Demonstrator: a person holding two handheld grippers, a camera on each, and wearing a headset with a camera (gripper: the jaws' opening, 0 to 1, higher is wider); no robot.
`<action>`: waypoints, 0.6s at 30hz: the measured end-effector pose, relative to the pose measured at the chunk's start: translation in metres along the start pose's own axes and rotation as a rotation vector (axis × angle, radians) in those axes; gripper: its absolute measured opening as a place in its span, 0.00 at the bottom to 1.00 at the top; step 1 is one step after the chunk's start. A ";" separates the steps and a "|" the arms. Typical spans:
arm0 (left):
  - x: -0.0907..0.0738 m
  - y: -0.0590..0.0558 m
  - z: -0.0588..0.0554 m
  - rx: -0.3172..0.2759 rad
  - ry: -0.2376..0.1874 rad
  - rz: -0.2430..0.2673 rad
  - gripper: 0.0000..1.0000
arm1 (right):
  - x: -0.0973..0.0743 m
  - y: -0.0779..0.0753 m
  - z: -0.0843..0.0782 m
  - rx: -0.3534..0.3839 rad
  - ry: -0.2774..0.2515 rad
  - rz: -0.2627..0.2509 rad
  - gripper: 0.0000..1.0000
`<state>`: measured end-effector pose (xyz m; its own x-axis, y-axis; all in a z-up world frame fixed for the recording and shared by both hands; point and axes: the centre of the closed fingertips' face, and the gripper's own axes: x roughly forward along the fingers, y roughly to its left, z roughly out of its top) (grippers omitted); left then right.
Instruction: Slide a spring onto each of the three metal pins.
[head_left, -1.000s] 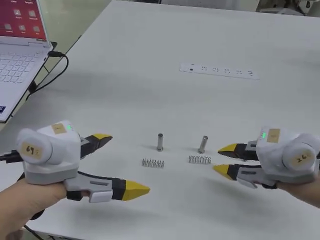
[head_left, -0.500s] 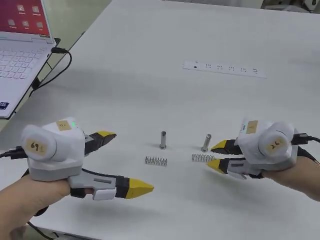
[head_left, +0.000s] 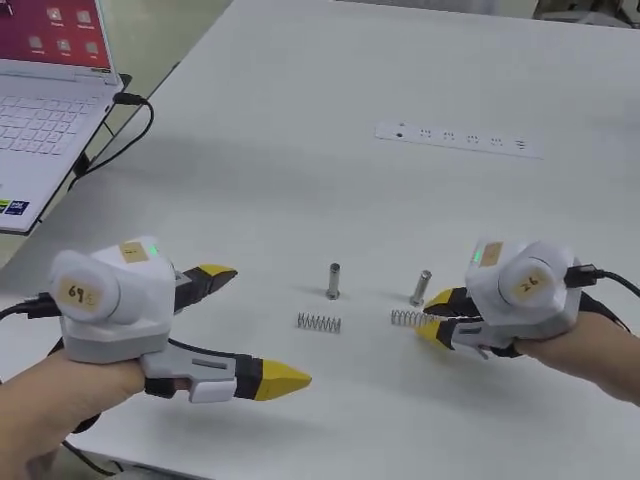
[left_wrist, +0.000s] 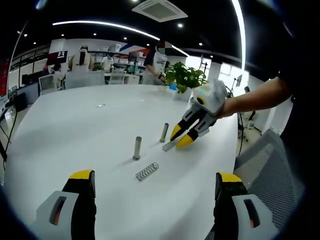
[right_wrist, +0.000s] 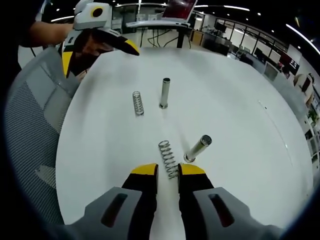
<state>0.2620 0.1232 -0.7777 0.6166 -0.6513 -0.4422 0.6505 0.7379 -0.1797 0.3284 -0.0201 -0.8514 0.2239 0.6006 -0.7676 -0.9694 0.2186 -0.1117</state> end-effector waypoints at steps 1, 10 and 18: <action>0.000 -0.001 0.000 -0.001 0.000 -0.001 0.97 | 0.000 0.000 -0.001 0.001 0.007 -0.003 0.13; -0.001 -0.003 -0.002 -0.001 0.006 -0.005 0.97 | -0.001 0.005 -0.004 -0.018 0.021 -0.007 0.09; -0.001 -0.005 0.004 0.011 -0.005 -0.011 0.97 | -0.015 0.008 0.002 -0.023 0.001 -0.010 0.08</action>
<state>0.2597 0.1195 -0.7729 0.6117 -0.6603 -0.4356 0.6623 0.7286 -0.1745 0.3171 -0.0254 -0.8398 0.2334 0.5976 -0.7671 -0.9692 0.2069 -0.1338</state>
